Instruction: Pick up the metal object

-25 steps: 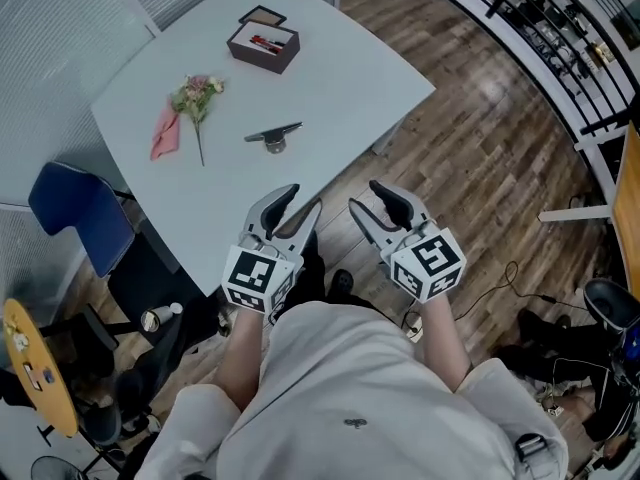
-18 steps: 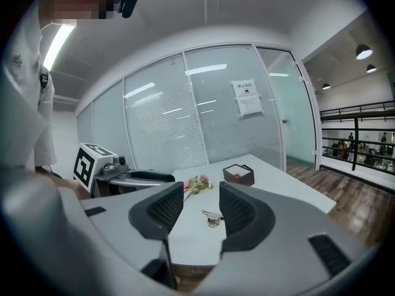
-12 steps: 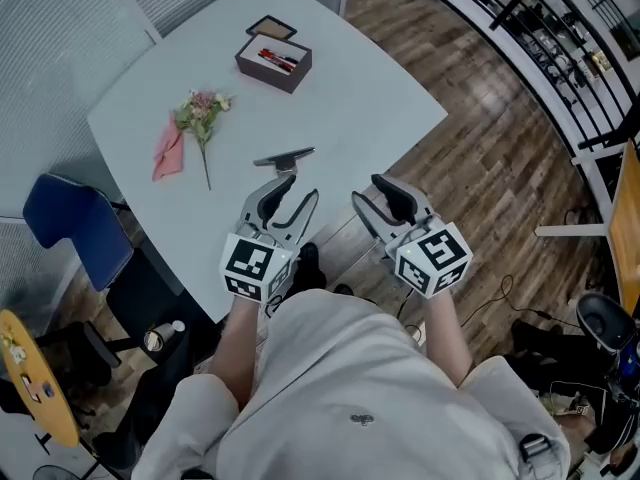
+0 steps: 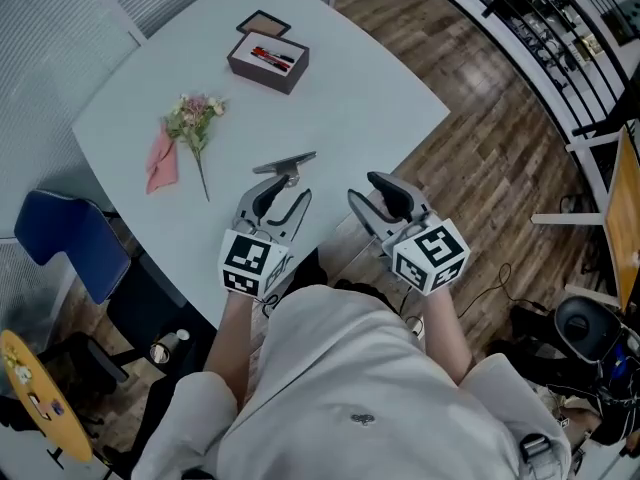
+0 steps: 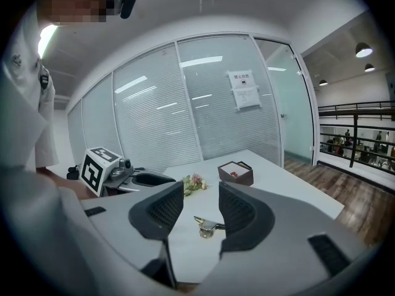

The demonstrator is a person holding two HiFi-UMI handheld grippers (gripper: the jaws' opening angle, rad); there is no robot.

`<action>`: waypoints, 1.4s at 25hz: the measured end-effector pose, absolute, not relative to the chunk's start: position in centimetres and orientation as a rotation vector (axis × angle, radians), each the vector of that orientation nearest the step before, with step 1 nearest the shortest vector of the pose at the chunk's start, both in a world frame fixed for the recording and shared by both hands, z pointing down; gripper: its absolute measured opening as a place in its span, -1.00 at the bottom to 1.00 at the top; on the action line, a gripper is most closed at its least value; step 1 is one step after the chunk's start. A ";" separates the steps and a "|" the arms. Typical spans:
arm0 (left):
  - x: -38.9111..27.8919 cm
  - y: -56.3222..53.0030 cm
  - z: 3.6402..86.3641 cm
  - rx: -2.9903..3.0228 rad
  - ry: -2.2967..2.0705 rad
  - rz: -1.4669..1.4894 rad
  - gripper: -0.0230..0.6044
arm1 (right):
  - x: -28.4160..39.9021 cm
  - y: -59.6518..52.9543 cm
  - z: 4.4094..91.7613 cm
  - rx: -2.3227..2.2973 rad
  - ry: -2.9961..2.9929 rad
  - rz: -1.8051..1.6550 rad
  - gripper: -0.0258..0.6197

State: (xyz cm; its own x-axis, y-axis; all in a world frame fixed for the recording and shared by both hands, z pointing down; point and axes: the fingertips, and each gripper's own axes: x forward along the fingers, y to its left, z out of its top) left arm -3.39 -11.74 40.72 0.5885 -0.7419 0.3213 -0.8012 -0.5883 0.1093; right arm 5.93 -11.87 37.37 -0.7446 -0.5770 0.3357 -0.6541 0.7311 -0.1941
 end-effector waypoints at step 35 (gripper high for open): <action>-5.0 -17.5 56.5 2.516 -1.105 0.847 -0.41 | 2.7 -16.5 43.9 0.930 -2.544 0.611 -0.38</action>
State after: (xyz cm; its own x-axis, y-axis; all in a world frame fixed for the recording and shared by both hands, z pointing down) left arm -4.97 -17.48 56.47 0.5394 -0.5833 0.6073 -0.7379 -0.6749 0.0073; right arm 2.67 -16.48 43.91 -0.7174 -0.5149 0.4692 -0.6719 0.6894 -0.2707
